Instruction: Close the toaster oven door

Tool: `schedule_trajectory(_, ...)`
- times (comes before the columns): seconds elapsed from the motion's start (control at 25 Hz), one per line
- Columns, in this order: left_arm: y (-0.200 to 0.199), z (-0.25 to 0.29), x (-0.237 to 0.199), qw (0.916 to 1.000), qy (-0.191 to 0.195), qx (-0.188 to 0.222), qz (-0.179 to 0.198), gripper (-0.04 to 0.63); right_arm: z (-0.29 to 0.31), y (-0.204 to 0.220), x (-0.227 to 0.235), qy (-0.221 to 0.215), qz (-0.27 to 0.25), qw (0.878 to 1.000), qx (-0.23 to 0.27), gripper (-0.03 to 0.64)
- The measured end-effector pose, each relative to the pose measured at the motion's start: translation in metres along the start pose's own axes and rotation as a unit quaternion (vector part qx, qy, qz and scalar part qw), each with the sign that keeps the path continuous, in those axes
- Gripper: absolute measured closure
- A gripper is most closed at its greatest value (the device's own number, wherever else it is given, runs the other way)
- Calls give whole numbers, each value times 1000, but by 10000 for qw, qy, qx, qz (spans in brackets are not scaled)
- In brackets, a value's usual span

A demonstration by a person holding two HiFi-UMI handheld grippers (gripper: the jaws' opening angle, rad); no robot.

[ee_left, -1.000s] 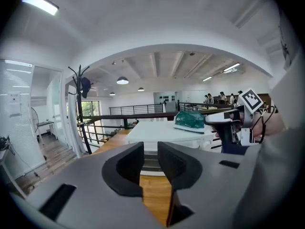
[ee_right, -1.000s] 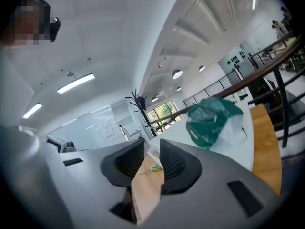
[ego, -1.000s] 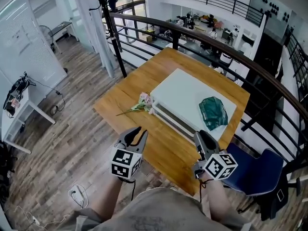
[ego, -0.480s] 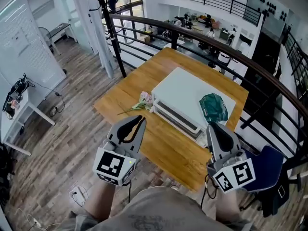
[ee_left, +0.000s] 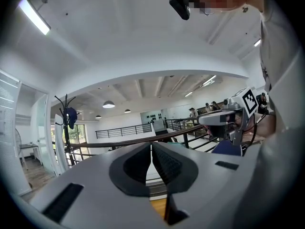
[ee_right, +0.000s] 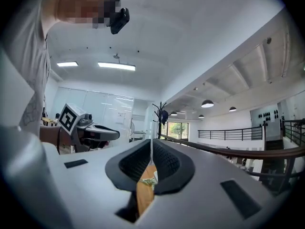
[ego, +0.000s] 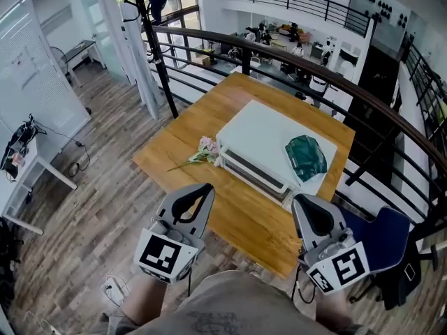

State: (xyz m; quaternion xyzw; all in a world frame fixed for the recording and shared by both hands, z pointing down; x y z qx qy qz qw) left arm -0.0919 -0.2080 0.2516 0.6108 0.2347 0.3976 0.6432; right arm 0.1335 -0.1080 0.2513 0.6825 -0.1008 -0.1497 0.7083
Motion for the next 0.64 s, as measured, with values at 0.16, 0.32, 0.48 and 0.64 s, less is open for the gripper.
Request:
schedule_trajectory(0.16, 13, 3, 8, 9996, 137, -196, -136, 571, -1, 6, -3, -56, 56, 9999, -143, 577)
schedule_trajectory(0.32, 8, 7, 8, 9996, 127, -135, -189, 571, -3, 7, -4, -71, 76, 9997, -203, 577)
schedule_trajectory(0.48, 6, 10, 12, 9997, 165, -160, -96, 571, -4, 8, -3, -99, 100, 9997, -193, 577)
schedule_trajectory(0.64, 11, 9, 12, 9996, 133, -209, -161, 572, -3, 9, -2, -122, 104, 9997, -185, 577)
Point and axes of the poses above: the fingertips, and each gripper's own axes: z forward along the fingers, x to its right, y out of its underside, the point moved 7 cm from there along -z, backward along the fingers, and after that the axes turned 4 degrees about -x, right-handed, at the moved point
